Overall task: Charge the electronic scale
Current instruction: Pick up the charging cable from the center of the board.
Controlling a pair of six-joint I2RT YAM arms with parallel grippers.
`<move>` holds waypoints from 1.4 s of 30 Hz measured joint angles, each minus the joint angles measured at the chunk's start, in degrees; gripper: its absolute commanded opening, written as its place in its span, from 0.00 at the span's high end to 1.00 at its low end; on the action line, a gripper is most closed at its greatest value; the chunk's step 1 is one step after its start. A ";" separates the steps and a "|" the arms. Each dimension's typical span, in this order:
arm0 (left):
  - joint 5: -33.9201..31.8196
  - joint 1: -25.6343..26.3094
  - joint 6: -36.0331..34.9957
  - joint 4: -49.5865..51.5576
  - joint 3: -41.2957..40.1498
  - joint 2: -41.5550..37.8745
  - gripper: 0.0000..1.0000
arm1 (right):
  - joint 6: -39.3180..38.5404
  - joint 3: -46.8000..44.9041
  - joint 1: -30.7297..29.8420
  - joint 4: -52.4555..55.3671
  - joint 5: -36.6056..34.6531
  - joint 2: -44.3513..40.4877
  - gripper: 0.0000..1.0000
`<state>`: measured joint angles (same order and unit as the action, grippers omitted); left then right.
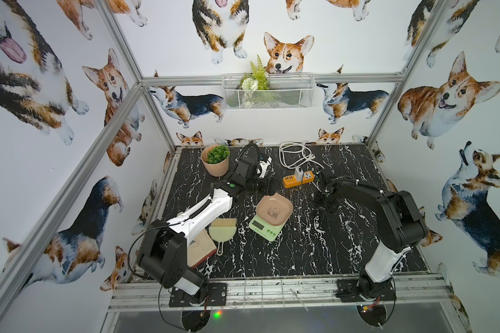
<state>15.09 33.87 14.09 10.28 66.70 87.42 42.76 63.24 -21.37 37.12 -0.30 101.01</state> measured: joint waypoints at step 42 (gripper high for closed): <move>-3.96 20.26 -9.55 -21.22 -7.74 4.46 0.40 | 11.69 -3.58 5.01 -8.90 18.91 -21.73 1.00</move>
<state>11.14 54.13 4.54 -10.94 58.96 91.88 54.46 59.66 -16.36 28.23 18.61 79.29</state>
